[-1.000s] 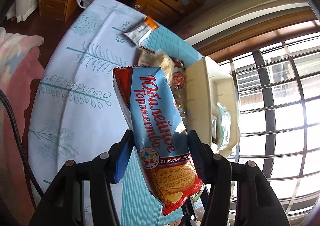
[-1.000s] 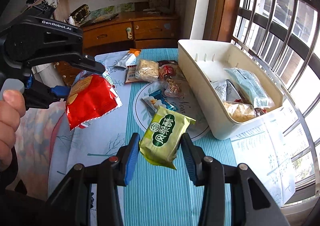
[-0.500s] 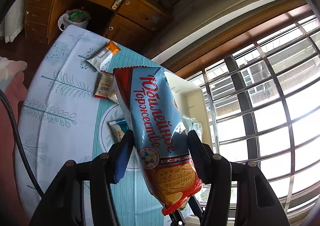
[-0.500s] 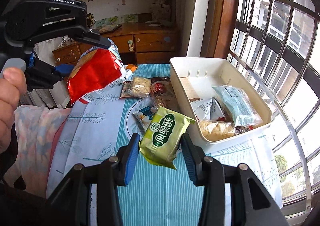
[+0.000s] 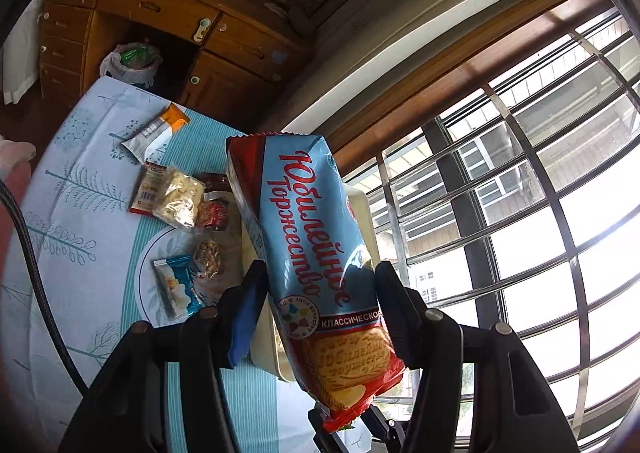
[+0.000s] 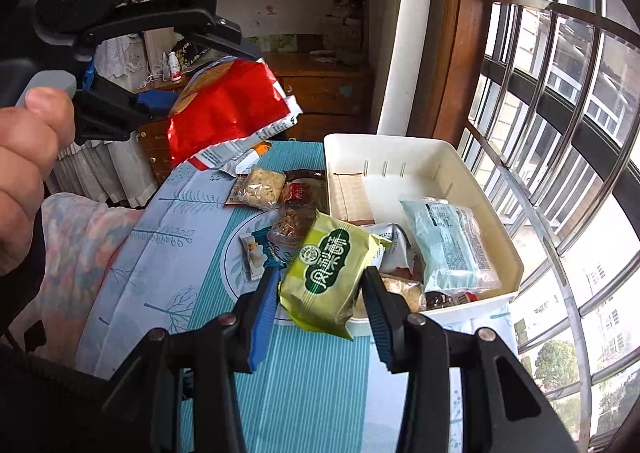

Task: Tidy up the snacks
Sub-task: 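Lift both held packets and carry them over the white tray, then open both grippers to drop the packets into the white tray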

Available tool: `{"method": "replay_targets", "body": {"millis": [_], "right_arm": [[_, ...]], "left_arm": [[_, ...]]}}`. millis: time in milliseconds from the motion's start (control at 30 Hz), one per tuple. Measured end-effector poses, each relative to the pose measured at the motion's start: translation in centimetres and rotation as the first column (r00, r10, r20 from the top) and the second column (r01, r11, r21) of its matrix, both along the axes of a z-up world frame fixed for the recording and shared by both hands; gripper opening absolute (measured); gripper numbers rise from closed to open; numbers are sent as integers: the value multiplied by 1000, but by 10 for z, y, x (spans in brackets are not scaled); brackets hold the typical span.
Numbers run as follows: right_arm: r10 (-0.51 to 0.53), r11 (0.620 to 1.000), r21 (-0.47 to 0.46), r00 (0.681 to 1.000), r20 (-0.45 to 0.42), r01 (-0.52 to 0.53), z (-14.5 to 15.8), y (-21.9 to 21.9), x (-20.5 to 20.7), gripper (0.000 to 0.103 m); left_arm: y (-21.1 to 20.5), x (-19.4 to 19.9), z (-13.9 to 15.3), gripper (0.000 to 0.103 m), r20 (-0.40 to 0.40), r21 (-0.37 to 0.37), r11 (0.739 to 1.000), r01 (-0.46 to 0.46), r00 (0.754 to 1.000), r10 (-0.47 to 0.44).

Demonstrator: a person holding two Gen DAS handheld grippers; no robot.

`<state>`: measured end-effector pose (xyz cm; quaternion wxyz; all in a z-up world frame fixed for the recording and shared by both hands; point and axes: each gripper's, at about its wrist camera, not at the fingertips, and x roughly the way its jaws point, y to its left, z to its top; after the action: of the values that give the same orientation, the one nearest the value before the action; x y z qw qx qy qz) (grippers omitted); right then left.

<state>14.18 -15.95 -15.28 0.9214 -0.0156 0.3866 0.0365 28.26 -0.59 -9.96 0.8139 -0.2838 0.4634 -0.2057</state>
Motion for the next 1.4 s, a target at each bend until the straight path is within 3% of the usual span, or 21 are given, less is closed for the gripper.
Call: {"method": "replay_targets", "body": {"millis": [500,800,833,967,1400], "right_arm": [[115,993,-27,993,-4,-115,-9,-82,32,43],[137,990,-24,990,-21,-138,-23,-116,43,43],[141,990,-22,990,-18,-141,-24,-118,43,43],[155,988,2,988,-10,-155,-28,-124,47,44],[124,991,49,992,-37,-123,-37,-134,56,58]], "left_arm": [[-98,28,-13,54,-16,114,993,-7,1000,8],[-146,49,-25,52,-25,247,969,20,1000,-14],[-149,50,-23,46,-12,258,966,20,1000,-17],[-163,55,-13,46,25,294,955,38,999,-48],[-146,45,-15,48,-14,332,943,-3,1000,9]]}}
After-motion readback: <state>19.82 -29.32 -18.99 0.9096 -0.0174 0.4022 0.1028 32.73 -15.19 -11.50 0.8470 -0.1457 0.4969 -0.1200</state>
